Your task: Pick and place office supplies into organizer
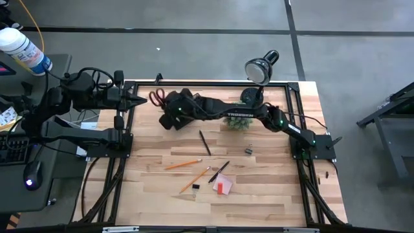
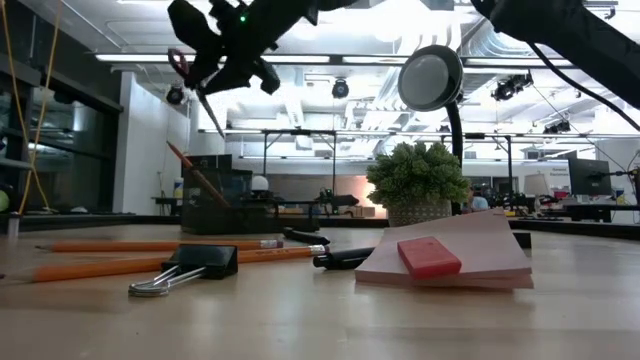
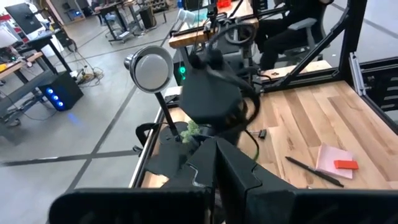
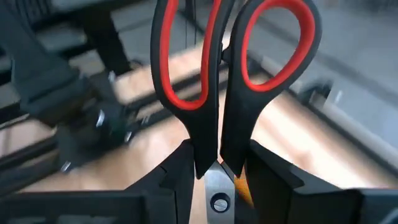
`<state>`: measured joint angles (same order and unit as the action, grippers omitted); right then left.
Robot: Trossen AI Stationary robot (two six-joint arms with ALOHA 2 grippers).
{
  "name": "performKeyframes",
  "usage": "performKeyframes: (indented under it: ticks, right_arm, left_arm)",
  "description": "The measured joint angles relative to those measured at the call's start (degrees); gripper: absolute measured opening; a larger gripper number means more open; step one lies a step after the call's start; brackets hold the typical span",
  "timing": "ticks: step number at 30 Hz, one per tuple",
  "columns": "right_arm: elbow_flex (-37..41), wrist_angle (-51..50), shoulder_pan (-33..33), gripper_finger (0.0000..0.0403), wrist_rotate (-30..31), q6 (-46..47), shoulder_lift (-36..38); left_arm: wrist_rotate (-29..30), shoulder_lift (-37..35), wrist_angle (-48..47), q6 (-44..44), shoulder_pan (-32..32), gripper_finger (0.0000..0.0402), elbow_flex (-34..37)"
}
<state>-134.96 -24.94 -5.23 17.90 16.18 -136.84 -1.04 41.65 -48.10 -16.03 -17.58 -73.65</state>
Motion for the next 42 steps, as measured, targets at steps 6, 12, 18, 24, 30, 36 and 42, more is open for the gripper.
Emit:
performKeyframes:
  ticks: [6, 12, 18, 24, 30, 36, 42]
  right_arm:
    - [0.00, 7.23, -1.25, 0.0118, 4.30, -11.64, 0.00]
    - [5.46, 15.96, -3.16, 0.0118, 7.32, -8.43, 0.07]
    - [11.22, 28.80, -3.51, 0.0119, 11.83, -7.63, 0.04]
    - [15.48, 34.21, -3.51, 0.0119, 15.60, -9.35, 0.02]
    - [20.38, 38.92, -3.53, 0.0119, 17.27, -7.68, -0.01]
    - [23.64, 45.43, -3.68, 0.0119, 17.89, -7.29, -0.04]
    - [24.30, 45.80, -4.16, 0.0119, 17.76, -8.39, -0.09]
  left_arm:
    - [-0.02, 0.06, -0.02, -0.03, 0.00, 0.0001, 0.00]
    - [-1.55, -0.62, 0.04, -0.15, 0.00, 0.0001, 0.00]
    - [-1.55, -2.17, 0.39, -0.17, 0.00, 0.0001, 0.00]
    - [-1.50, -3.39, 0.55, -0.79, -0.01, 0.0001, 0.00]
    - [-2.00, -3.39, 1.86, -3.40, -0.01, 0.0001, 0.00]
    - [-2.14, -3.41, 1.82, -4.70, -0.01, 0.0001, 0.00]
    - [-2.16, -3.41, 1.81, -4.74, 0.00, 0.0001, 0.00]
